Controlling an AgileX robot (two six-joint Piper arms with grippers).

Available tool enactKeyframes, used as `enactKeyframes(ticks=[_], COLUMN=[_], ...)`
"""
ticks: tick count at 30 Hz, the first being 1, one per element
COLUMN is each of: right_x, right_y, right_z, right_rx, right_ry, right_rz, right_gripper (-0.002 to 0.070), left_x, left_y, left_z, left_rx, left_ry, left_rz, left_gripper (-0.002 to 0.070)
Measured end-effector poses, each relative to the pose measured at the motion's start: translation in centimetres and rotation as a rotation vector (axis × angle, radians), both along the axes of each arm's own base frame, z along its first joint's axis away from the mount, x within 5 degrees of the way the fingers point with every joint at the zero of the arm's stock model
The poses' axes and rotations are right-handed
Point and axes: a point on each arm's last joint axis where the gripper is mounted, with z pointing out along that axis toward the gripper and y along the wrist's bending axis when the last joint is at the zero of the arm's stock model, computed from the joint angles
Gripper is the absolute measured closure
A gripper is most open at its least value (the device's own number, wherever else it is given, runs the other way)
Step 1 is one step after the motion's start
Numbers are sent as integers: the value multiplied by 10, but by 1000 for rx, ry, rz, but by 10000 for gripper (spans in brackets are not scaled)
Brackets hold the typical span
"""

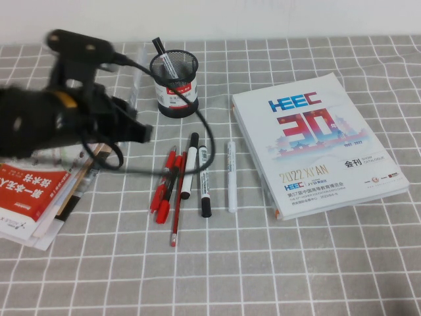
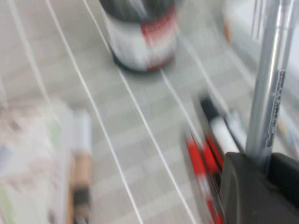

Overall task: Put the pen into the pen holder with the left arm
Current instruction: Place the pen onto the pen holder

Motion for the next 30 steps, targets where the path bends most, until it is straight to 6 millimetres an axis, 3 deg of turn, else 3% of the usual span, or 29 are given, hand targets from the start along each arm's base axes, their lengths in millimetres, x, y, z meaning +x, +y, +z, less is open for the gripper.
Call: enactKeyframes(ticks=[8, 25, 30], right_x=[0, 0, 0], right_y=[0, 0, 0], right_z=[0, 0, 0], right_rx=[0, 3, 3], right_ry=[0, 0, 0], right_rz=[0, 0, 0], right_gripper=[691, 691, 691], left_x=[-4, 34, 60], left_y=[11, -12, -24], left_z=[-2, -30, -31], left_rx=[-146, -352, -392], left_ry=[-334, -592, -611], left_rz=[115, 51, 36], left_gripper=[625, 625, 625])
